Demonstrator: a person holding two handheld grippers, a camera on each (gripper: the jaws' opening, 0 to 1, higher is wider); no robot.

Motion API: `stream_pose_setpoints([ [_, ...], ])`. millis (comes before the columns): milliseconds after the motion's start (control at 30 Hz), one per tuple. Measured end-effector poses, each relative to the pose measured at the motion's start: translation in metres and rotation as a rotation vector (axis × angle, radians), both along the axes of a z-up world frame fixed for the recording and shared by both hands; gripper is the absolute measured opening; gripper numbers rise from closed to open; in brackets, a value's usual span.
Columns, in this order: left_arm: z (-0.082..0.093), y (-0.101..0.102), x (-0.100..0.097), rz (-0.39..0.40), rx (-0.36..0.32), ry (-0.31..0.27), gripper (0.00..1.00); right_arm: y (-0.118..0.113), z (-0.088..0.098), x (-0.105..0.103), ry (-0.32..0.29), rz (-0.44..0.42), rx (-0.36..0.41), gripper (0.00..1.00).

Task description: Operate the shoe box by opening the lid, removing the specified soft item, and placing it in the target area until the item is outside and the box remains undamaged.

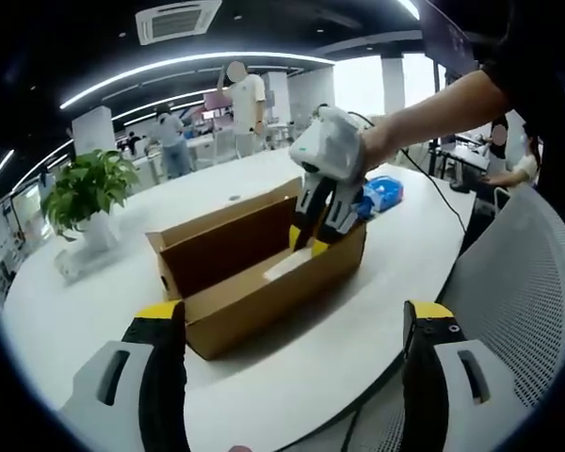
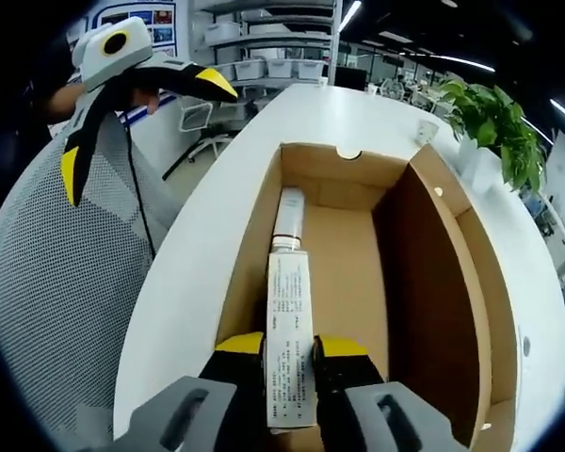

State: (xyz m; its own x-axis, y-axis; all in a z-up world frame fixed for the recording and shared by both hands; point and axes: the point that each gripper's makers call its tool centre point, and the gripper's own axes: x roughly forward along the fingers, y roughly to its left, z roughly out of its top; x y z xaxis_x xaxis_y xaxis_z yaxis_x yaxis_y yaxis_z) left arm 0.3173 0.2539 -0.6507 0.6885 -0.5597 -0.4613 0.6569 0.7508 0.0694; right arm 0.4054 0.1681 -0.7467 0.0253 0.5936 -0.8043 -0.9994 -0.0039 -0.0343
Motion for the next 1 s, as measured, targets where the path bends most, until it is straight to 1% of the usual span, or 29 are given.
stream_pose_setpoints([
  [300,-0.001,0.000,0.000,0.000,0.002,0.002,0.95,0.000,0.008,0.002,-0.025,0.001,0.022,0.15],
  [667,-0.001,0.000,0.000,-0.002,0.001,0.002,0.95,-0.008,0.021,0.008,-0.061,0.005,0.014,0.15],
  [833,-0.001,0.000,0.000,-0.001,-0.003,0.001,0.96,-0.012,0.035,0.012,-0.071,-0.005,0.026,0.15],
  [1000,-0.001,0.000,0.000,0.000,-0.004,0.001,0.96,-0.015,0.055,0.019,-0.092,-0.006,0.039,0.15],
])
